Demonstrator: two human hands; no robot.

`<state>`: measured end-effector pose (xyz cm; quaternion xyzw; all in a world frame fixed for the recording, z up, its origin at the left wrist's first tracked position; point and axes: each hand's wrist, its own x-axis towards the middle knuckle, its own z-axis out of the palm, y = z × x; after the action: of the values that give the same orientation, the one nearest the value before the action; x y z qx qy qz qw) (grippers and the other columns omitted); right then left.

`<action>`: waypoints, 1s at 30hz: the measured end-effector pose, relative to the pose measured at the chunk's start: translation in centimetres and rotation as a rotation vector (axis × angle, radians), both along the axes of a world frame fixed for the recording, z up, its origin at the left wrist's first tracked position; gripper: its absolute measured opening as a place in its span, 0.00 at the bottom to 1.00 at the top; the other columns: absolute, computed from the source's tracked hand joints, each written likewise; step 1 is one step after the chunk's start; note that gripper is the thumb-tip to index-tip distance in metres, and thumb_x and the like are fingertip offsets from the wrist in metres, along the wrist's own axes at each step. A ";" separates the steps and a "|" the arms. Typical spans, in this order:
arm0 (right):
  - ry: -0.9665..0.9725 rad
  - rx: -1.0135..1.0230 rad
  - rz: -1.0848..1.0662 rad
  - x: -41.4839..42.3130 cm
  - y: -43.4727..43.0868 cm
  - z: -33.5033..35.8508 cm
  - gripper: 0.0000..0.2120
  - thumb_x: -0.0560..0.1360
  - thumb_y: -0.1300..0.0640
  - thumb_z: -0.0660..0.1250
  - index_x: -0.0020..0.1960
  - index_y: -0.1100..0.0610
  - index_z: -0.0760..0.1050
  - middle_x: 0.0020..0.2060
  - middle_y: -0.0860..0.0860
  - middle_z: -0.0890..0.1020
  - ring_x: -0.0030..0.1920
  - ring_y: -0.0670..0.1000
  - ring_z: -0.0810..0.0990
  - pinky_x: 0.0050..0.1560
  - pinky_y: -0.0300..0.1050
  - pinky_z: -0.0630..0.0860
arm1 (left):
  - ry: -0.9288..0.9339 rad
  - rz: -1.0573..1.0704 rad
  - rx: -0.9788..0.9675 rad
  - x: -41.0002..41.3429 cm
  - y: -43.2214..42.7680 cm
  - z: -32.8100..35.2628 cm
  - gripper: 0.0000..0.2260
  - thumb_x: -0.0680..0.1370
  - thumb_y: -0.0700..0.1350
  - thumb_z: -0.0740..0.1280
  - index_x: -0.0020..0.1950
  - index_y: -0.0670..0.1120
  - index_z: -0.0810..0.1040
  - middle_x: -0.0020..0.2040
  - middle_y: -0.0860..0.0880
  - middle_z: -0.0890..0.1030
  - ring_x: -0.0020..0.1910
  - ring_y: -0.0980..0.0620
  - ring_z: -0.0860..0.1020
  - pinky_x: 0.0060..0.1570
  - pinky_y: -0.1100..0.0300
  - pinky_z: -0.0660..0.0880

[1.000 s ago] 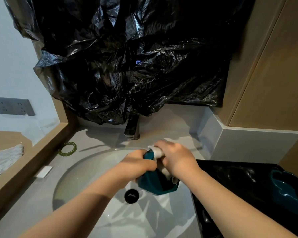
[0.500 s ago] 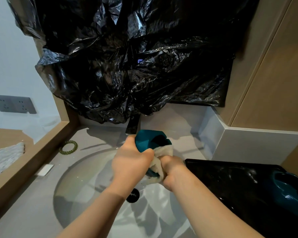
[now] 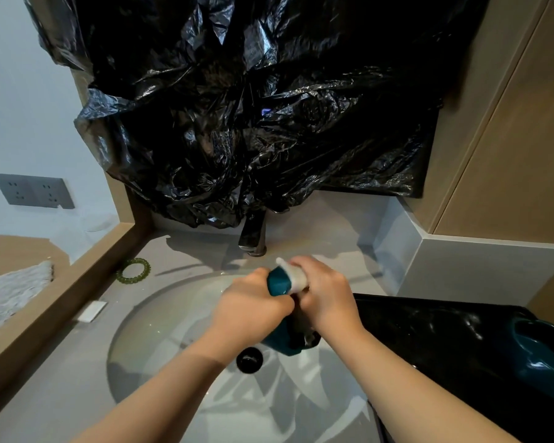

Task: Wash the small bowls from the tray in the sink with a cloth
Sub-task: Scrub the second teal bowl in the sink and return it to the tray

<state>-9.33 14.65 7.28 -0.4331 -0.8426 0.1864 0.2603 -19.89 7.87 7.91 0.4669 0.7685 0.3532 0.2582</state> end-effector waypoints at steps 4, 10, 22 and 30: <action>0.539 -0.640 -0.411 -0.5 -0.2 -1.1 0.08 0.73 0.68 0.62 0.42 0.57 0.77 0.43 0.57 0.80 0.45 0.57 0.79 0.39 0.43 0.72 | -0.149 0.175 0.187 1.2 0.0 -0.5 0.18 0.60 0.51 0.60 0.49 0.56 0.72 0.41 0.54 0.80 0.44 0.51 0.79 0.46 0.55 0.77; 0.969 -1.089 -0.525 -0.7 -1.0 -1.8 0.13 0.73 0.71 0.57 0.34 0.59 0.74 0.35 0.59 0.78 0.37 0.58 0.76 0.43 0.50 0.78 | -0.129 0.164 0.274 3.6 -0.9 -1.5 0.18 0.67 0.45 0.68 0.52 0.59 0.66 0.39 0.56 0.79 0.38 0.58 0.77 0.35 0.62 0.72; -0.223 -0.076 0.086 0.7 0.3 0.8 0.17 0.75 0.61 0.60 0.62 0.51 0.72 0.56 0.54 0.78 0.56 0.59 0.75 0.52 0.50 0.73 | -0.250 -0.025 -0.039 0.0 0.8 -0.9 0.04 0.71 0.40 0.66 0.41 0.50 0.75 0.35 0.50 0.76 0.35 0.52 0.73 0.35 0.60 0.67; 0.729 -0.960 -0.475 -1.1 -1.3 -1.1 0.08 0.74 0.66 0.60 0.41 0.58 0.75 0.33 0.56 0.77 0.32 0.55 0.76 0.30 0.39 0.73 | -0.143 0.270 0.282 1.3 0.9 -1.1 0.10 0.72 0.43 0.65 0.49 0.56 0.71 0.39 0.57 0.78 0.45 0.48 0.78 0.47 0.56 0.75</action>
<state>-10.46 13.35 6.22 -0.5847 -0.4042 0.6151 0.3412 -18.62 8.76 6.80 0.3651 0.7466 0.5210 0.1947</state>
